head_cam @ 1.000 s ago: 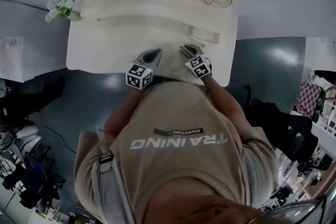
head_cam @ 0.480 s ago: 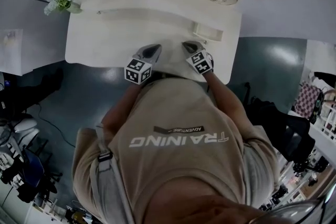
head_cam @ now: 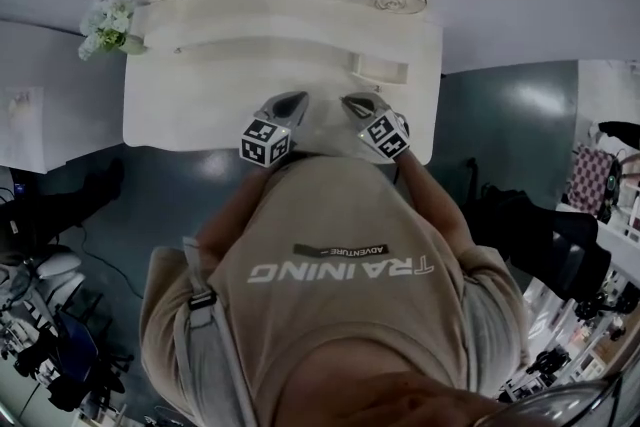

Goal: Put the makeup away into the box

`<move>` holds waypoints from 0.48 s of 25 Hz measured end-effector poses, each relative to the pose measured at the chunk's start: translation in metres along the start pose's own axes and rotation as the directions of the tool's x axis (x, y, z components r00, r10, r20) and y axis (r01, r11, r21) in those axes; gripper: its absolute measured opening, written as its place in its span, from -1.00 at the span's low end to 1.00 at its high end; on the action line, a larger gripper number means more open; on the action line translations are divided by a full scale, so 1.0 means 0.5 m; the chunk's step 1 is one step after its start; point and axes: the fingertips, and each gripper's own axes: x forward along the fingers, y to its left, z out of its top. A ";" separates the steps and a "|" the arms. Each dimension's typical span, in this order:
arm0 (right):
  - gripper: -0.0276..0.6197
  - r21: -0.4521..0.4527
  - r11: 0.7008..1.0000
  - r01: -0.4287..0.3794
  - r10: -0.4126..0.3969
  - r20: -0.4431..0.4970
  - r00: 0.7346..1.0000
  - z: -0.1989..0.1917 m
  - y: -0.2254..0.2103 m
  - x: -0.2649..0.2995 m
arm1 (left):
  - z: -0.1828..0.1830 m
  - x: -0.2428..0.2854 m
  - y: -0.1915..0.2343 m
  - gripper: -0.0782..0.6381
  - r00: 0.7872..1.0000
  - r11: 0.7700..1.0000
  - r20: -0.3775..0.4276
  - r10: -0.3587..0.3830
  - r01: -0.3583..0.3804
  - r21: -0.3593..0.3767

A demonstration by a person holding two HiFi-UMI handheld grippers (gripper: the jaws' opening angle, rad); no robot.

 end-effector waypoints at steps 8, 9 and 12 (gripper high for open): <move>-0.80 -0.018 0.999 0.041 -0.039 0.114 0.993 0.076 -0.082 -0.085 | 0.013 0.029 -0.015 -0.76 1.000 1.000 -0.017 -0.024 0.024 0.018; -0.80 -0.023 0.998 0.051 -0.048 0.121 0.991 0.082 -0.097 -0.093 | 0.013 0.033 -0.016 -0.76 0.999 1.000 -0.020 -0.025 0.025 0.017; -0.80 -0.032 0.996 0.081 -0.076 0.137 0.988 0.095 -0.140 -0.113 | 0.019 0.045 -0.022 -0.76 0.999 0.999 -0.021 -0.031 0.032 0.019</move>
